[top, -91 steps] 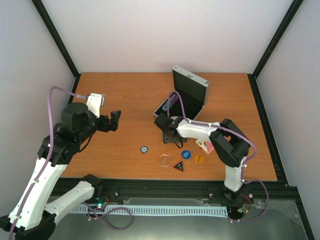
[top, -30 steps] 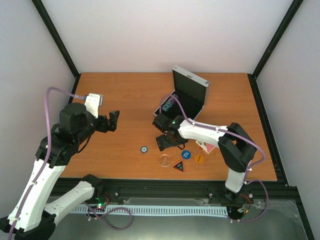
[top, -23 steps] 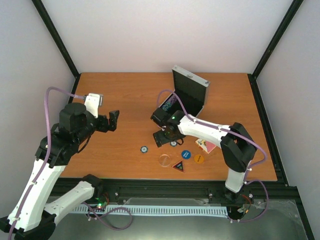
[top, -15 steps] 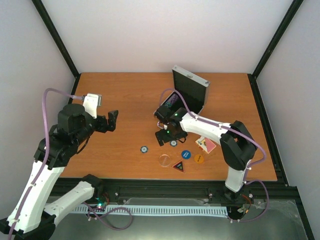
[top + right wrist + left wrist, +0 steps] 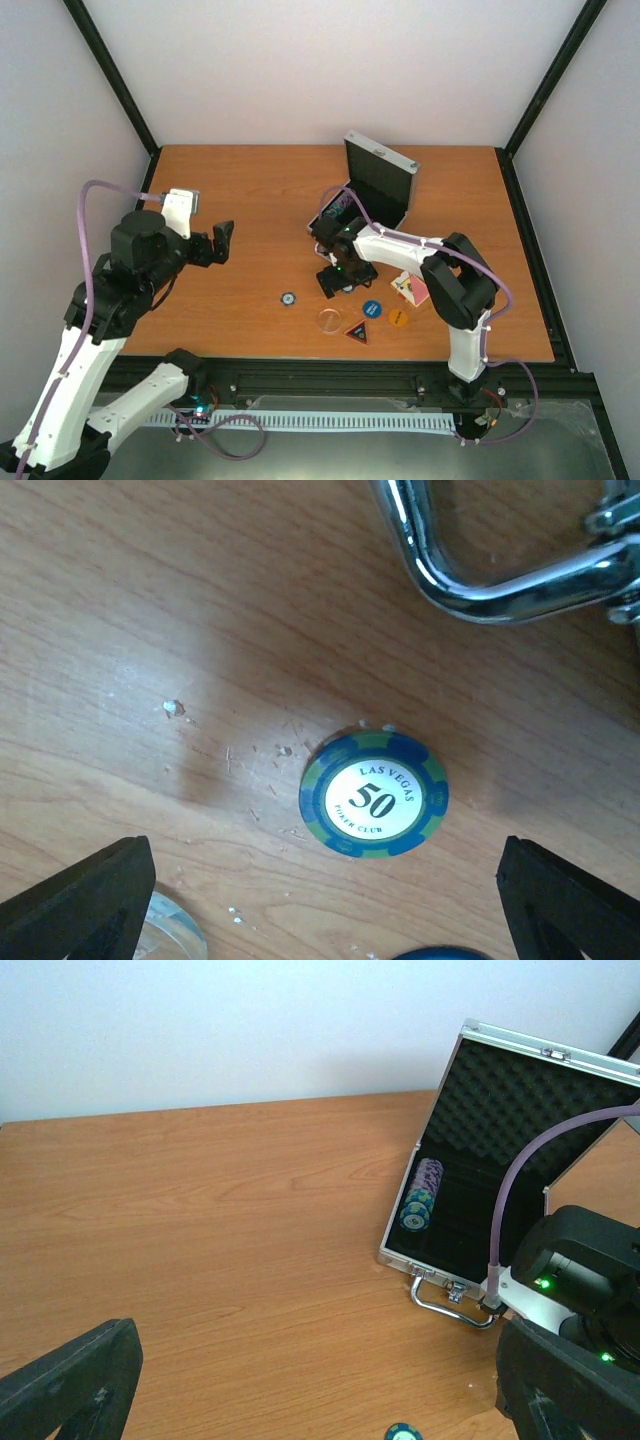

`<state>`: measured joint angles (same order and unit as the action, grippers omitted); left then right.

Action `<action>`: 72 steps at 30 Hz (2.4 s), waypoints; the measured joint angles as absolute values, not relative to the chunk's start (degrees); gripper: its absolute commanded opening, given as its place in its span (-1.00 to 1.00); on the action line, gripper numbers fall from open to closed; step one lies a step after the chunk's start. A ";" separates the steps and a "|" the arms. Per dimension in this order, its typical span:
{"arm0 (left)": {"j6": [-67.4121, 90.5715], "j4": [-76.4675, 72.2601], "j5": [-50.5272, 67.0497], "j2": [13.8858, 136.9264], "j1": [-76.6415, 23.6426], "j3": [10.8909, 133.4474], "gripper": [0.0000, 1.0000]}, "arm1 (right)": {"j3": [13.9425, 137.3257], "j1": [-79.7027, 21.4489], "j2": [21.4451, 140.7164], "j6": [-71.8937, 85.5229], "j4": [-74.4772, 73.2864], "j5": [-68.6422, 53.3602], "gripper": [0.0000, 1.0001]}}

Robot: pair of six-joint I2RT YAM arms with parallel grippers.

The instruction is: Pack up texas hold em set

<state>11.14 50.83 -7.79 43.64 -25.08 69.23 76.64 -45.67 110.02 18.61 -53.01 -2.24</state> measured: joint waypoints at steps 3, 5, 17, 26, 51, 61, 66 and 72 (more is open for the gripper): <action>11.14 50.85 -7.92 43.33 -25.08 69.21 1.00 | 76.64 -45.19 110.13 18.02 -52.95 -2.11 0.86; 11.14 50.85 -7.97 43.13 -25.08 69.21 1.00 | 76.64 -44.75 110.56 17.61 -52.88 -1.91 0.82; 11.22 50.85 -8.36 43.11 -25.08 69.01 0.99 | 75.48 -44.01 112.22 16.78 -50.63 -0.01 0.66; 11.40 50.85 -8.60 43.11 -25.08 68.99 0.99 | 75.46 -44.01 112.22 16.97 -49.39 0.23 0.22; 11.75 50.96 -8.82 42.85 -25.08 68.62 1.00 | 76.49 -44.01 110.85 18.48 -51.92 1.19 -0.34; 11.75 50.96 -8.80 42.85 -25.08 68.62 1.00 | 84.95 -45.34 110.43 18.50 -54.70 1.13 -0.34; 11.75 50.96 -8.80 42.85 -25.08 68.62 1.00 | 89.54 -46.61 111.68 18.61 -55.07 0.73 -0.34; 11.73 51.05 -8.82 42.78 -25.08 68.62 1.00 | 92.36 -46.65 113.91 18.55 -55.33 0.75 -0.01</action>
<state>11.73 51.05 -8.82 42.78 -25.08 68.62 92.36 -46.65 113.91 18.55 -55.33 0.75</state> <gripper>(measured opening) 0.999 0.403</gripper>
